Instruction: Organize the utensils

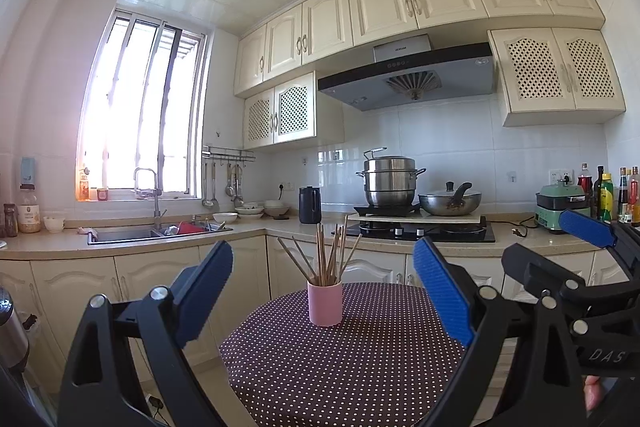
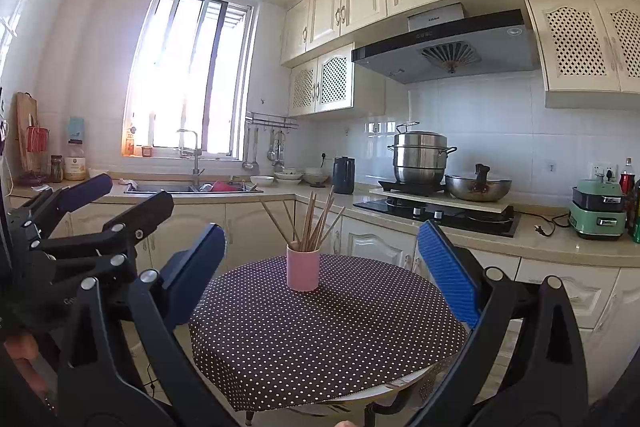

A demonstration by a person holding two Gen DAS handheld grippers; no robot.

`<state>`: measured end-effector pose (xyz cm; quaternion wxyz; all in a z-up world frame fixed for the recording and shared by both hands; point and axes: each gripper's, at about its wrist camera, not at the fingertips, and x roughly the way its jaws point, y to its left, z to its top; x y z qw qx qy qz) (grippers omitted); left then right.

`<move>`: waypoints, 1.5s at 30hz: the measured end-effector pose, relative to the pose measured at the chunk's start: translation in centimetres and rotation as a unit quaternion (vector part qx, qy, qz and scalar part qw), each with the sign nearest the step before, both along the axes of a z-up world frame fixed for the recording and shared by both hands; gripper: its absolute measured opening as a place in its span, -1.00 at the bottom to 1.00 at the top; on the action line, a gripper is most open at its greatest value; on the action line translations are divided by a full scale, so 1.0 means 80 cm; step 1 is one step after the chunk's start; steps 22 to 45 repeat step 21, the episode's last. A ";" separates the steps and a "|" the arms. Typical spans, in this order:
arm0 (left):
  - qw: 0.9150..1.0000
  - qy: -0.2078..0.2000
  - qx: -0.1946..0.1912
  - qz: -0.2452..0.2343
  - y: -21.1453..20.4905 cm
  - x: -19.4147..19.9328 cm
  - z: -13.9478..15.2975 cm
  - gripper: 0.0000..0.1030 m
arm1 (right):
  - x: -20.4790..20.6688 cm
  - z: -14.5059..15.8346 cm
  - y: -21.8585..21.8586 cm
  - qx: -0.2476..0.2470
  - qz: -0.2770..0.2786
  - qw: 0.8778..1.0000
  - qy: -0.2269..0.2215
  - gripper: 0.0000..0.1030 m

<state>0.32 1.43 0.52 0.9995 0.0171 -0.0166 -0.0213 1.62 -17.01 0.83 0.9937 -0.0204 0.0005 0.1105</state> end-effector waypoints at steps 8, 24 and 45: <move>1.000 0.010 -0.007 0.001 0.009 0.031 -0.007 0.75 | 0.033 -0.008 0.004 0.008 0.006 1.000 0.009 0.87; 0.999 0.049 -0.011 -0.003 0.029 0.107 -0.025 0.75 | 0.109 -0.027 0.019 0.019 0.021 0.998 0.060 0.87; 0.999 0.049 -0.011 -0.003 0.029 0.107 -0.025 0.75 | 0.109 -0.027 0.019 0.019 0.021 0.998 0.060 0.87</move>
